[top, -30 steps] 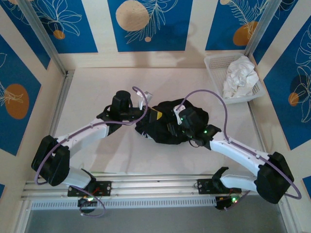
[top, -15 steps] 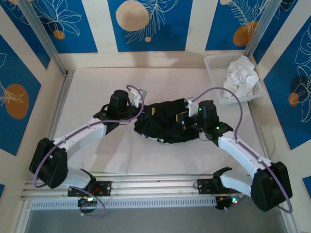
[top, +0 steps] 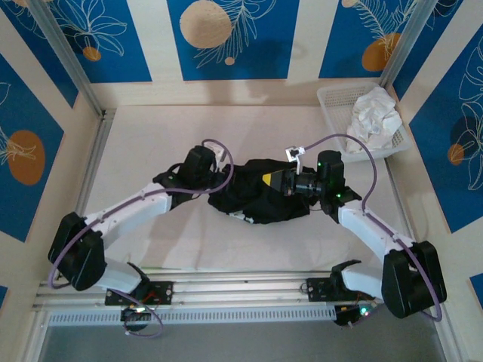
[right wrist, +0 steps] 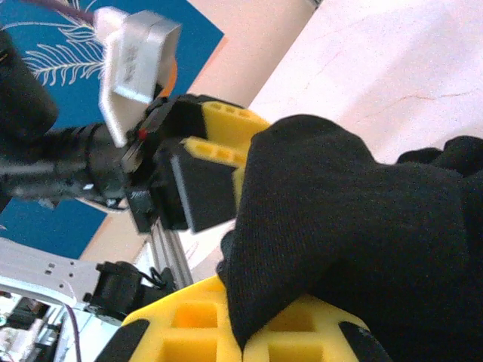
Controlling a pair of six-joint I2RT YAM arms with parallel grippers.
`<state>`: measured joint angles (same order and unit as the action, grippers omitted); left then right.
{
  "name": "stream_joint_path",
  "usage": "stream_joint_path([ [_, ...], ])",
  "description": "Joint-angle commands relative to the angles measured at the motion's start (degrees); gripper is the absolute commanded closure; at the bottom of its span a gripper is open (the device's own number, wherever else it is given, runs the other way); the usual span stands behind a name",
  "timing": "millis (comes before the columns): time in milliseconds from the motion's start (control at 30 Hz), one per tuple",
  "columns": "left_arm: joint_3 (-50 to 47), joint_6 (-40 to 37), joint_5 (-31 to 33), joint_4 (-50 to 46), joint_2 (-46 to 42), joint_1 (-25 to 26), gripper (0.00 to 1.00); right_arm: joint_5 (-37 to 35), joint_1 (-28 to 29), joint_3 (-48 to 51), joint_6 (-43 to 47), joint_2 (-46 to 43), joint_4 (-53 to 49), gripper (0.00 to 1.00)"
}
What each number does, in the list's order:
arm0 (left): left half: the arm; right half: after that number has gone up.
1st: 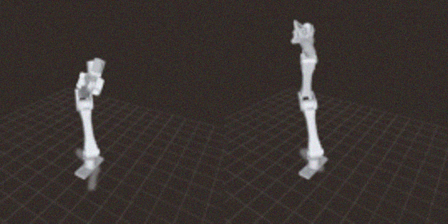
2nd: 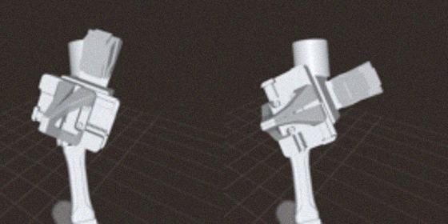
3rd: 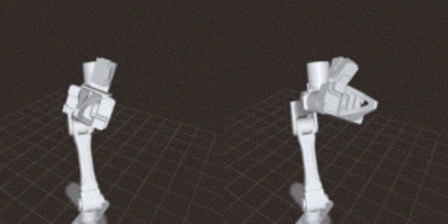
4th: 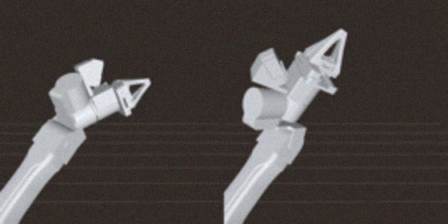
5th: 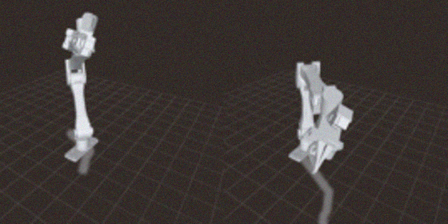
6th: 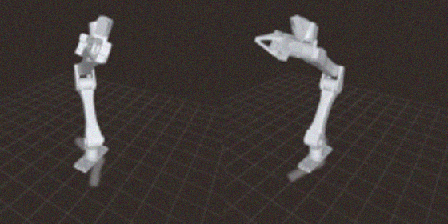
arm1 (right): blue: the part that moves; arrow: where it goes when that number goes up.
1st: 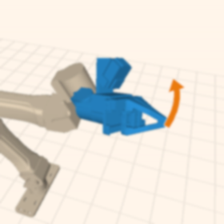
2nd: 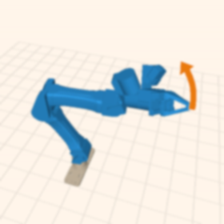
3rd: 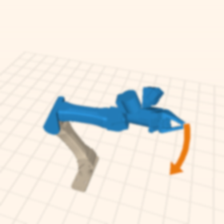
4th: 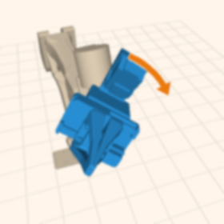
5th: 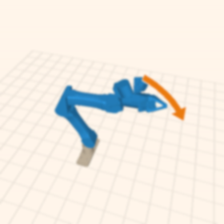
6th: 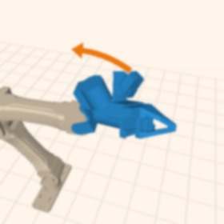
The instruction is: Fold the inside-out t-shirt
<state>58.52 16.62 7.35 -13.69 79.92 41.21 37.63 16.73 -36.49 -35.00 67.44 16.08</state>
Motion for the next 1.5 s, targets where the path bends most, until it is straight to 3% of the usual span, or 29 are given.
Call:
stream_joint_path([
  [0,-0.8,-0.6,6.0,-3.3,-4.1,3.3,0.38,2.1,-0.4,-0.8,-4.4,0.8,3.3,1.00],
  [300,-1.8,5.5,-12.0,4.6,-2.4,6.5,0.44,0.6,-0.9,-0.7,-5.3,1.3,2.9,1.00],
  [533,0.3,7.4,-16.3,9.4,4.6,4.9,0.49,0.3,-1.8,-0.4,-5.0,-0.4,1.5,1.00],
  [633,0.8,7.7,-18.1,10.5,6.9,3.7,0.62,0.6,-3.3,-0.2,-4.5,-2.0,-0.2,1.00],
  [833,-1.5,8.0,-25.3,16.9,5.6,0.4,1.00,0.9,-6.1,-0.9,-2.6,-4.4,-5.1,1.00],
  [1100,-6.3,8.4,-38.2,26.5,-3.1,-5.4,1.00,0.9,-7.9,-3.0,-0.9,-5.1,-8.8,1.00],
  [1267,-4.4,7.2,-33.6,19.5,-2.4,-4.8,1.00,1.3,-7.0,-3.3,-2.9,-4.3,-6.3,1.00],
  [1300,-3.5,6.5,-32.5,17.8,-1.4,-4.1,0.96,1.2,-6.7,-3.4,-3.0,-4.2,-6.2,1.00],
  [1467,-0.6,5.2,-29.2,15.6,3.7,-0.5,0.56,0.5,-6.2,-3.9,-3.1,-3.7,-6.0,1.00],
])
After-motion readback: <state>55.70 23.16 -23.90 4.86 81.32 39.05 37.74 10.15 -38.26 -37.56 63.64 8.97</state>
